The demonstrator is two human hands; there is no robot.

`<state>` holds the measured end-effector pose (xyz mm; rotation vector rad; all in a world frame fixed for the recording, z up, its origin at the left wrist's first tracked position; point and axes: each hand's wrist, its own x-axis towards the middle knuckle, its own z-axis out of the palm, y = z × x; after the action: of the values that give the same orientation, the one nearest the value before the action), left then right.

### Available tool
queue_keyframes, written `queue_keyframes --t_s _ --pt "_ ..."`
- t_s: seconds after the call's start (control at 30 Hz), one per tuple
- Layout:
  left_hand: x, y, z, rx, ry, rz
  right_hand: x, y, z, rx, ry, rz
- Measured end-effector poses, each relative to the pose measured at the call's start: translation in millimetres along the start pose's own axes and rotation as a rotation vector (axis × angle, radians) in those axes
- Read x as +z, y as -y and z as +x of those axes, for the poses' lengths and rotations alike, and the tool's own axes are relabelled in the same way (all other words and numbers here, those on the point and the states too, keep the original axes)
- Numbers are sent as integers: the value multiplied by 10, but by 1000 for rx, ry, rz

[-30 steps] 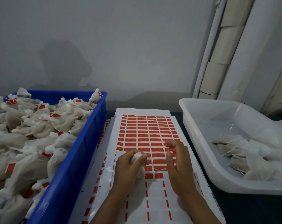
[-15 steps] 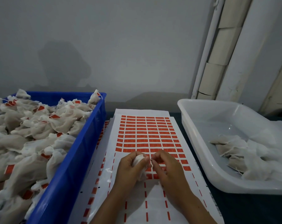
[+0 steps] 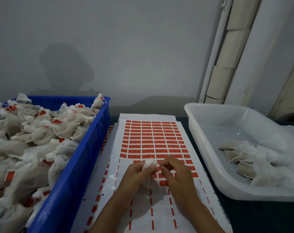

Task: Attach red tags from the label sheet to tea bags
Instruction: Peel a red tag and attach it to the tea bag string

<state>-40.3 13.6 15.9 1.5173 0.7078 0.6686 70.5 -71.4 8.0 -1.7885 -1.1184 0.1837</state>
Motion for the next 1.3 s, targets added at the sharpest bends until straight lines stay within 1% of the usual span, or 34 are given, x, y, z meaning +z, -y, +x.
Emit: queue_keyframes --t_s 0.13,0.23,0.33,0.5,0.57,0.7,0.73,0.8,0.93,1.0,1.1,1.17,1.3 --pt "-20 -8 12 -74 30 -85 12 38 -26 8 30 15" --pt "-40 19 41 -171 64 -74 6 27 -6 18 22 15" --pt "-36 48 -1 -151 6 -92 -2 20 -3 11 11 13" --pt "-22 37 -15 -148 -14 -61 7 16 6 23 2 39" --pt "-1 15 -8 -115 -2 -60 12 10 7 20 11 40" --pt "52 -37 -34 64 93 -6 11 -16 -2 18 37 -16" --pt "58 -14 -21 91 80 21 8 -22 0 20 36 -20" --pt "61 50 26 118 2 84 2 -22 5 19 29 -39" --pt "39 85 49 192 -128 205 18 -9 -5 12 68 -74" --pt "42 45 30 217 -126 178 33 -10 -4 14 88 -81" --pt "51 24 19 212 -79 80 48 -19 -9 48 116 -75" --pt "55 19 9 223 -68 69 55 -28 -16 57 128 -86" --pt "49 -7 2 256 -108 65 50 -24 -18 26 121 -137"
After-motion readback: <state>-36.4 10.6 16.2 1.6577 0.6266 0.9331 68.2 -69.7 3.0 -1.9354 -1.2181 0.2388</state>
